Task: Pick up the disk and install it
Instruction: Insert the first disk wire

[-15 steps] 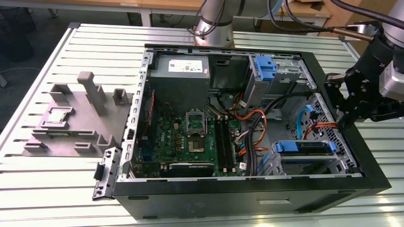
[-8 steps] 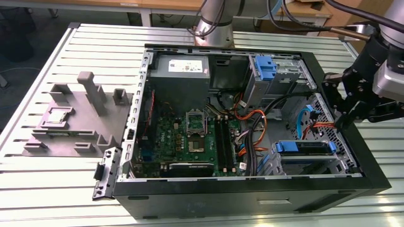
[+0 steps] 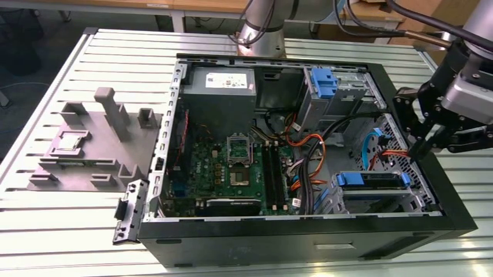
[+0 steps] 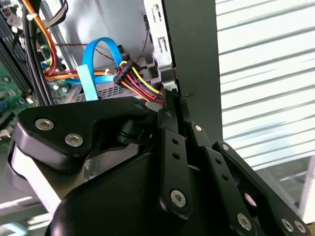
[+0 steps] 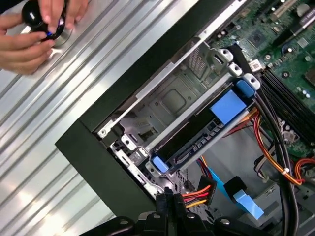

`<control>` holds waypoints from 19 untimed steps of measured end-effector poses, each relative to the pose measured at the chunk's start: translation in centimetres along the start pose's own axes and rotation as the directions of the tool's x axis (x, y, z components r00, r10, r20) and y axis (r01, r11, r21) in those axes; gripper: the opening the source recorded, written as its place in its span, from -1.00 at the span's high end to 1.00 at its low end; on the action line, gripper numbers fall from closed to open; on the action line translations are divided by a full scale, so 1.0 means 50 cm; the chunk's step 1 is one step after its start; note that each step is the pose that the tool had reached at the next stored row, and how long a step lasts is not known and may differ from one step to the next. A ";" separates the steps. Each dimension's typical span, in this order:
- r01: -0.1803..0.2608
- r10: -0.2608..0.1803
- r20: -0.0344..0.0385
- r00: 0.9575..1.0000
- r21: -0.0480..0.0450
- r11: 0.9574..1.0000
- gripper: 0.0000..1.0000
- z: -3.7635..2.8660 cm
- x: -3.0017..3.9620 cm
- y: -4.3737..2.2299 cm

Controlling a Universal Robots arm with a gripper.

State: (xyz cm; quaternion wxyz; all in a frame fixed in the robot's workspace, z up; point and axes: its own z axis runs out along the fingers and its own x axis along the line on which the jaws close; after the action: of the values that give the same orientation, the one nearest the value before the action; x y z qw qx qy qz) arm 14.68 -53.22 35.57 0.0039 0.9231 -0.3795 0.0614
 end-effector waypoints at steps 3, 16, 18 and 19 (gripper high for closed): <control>-0.050 0.050 -0.002 0.999 -0.006 0.999 0.66 0.000 0.000 0.000; -0.172 0.171 -0.009 0.985 -0.020 0.985 0.66 0.003 -0.008 0.007; -0.207 0.206 -0.011 0.978 -0.024 0.978 0.66 0.004 -0.008 0.007; -0.226 0.225 -0.012 0.974 -0.026 0.974 0.66 0.005 -0.009 0.007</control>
State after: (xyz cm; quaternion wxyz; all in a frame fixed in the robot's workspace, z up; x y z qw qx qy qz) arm 14.14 -53.21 35.27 0.0111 0.8737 -0.4826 0.0606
